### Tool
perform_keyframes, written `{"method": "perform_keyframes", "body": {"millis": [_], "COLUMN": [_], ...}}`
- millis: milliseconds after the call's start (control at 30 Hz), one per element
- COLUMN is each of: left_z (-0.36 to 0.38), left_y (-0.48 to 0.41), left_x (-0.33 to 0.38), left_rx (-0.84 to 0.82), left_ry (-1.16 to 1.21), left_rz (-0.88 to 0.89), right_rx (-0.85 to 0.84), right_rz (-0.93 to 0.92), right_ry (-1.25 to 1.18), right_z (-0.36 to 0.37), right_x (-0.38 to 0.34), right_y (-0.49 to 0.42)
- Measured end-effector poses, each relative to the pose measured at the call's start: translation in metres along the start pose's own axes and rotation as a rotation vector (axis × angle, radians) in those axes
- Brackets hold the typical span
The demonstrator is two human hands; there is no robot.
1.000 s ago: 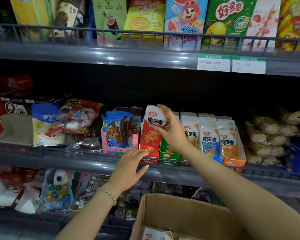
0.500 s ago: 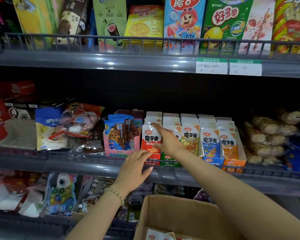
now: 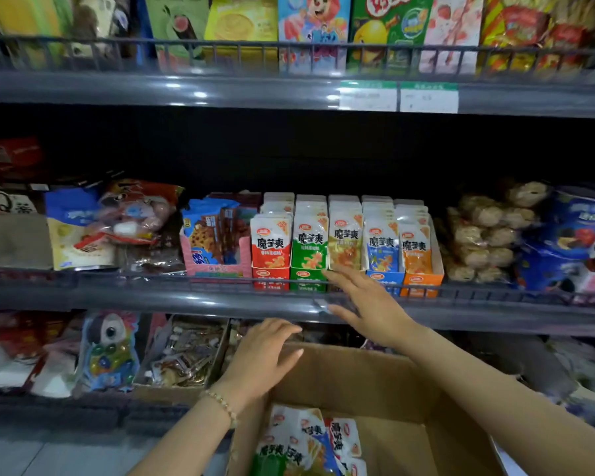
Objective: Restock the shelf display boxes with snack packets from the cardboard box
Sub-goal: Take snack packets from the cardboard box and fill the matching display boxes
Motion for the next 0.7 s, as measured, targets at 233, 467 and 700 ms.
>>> {"method": "perform_keyframes", "body": {"millis": [233,467,700], "left_z": [0.07,0.14,0.172], "left_y": [0.011,0.03,0.058], "left_x": [0.021,0.006,-0.007], "left_rx": [-0.249,-0.6,-0.747], "left_ry": [-0.015,-0.067,-0.049], "left_rz": [-0.06,-0.13,-0.204], "right_rx": [-0.287,-0.601,-0.753], "right_rz": [0.15,0.473,0.675], "right_ry": [-0.13,-0.438,-0.73], "right_z": [0.063,0.144,0.224], "right_x": [0.027,0.051,0.051], "right_y": [0.086,0.129,0.165]}}
Point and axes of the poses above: each hand's wrist, its own y-axis away from the middle knuckle, its own z-axis out of the palm, x = y × z, the point moved 4 cm from there along -y, towards the middle knuckle, and after that the axes turned 4 degrees about z, right-handed, at the moved point
